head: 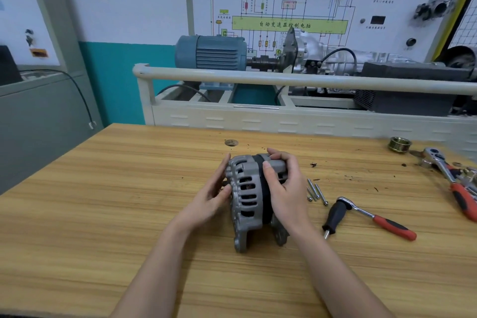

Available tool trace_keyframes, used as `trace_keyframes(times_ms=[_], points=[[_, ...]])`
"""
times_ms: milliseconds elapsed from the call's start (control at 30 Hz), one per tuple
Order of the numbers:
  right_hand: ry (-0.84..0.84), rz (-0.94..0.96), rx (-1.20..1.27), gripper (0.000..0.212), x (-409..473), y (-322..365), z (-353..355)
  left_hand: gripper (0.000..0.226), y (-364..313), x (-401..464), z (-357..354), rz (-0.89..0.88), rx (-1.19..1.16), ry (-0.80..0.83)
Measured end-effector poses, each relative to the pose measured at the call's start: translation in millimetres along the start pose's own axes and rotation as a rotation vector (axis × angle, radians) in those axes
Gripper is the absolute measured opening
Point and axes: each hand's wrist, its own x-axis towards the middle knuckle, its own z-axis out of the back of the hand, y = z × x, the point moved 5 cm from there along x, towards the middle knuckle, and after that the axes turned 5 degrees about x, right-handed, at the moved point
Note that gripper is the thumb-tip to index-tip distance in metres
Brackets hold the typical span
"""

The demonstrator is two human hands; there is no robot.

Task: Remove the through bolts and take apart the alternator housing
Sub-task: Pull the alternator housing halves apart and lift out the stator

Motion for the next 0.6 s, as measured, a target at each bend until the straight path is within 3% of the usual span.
trace_keyframes(times_ms=[100, 200, 333, 400, 600], points=[[0.059, -0.025, 0.0, 0.012, 6, 0, 2, 0.058, -5, -3, 17, 0.035, -0.255, -0.008], [0.173, -0.053, -0.014, 0.018, 23, 4, 6, 0.044, -26, 3, 20, 0.029, -0.312, -0.257], [0.425, -0.099, -0.016, 0.017, 41, 5, -5, 0.038, -65, 22, -13, 0.059, -0.033, -0.387], [0.44, -0.11, 0.044, 0.014, 43, 0, -5, 0.043, -69, 28, -21, 0.08, 0.106, -0.436], [0.427, -0.12, 0.155, 0.023, 43, -2, -1, 0.051, -65, 27, -18, 0.076, 0.121, -0.395]])
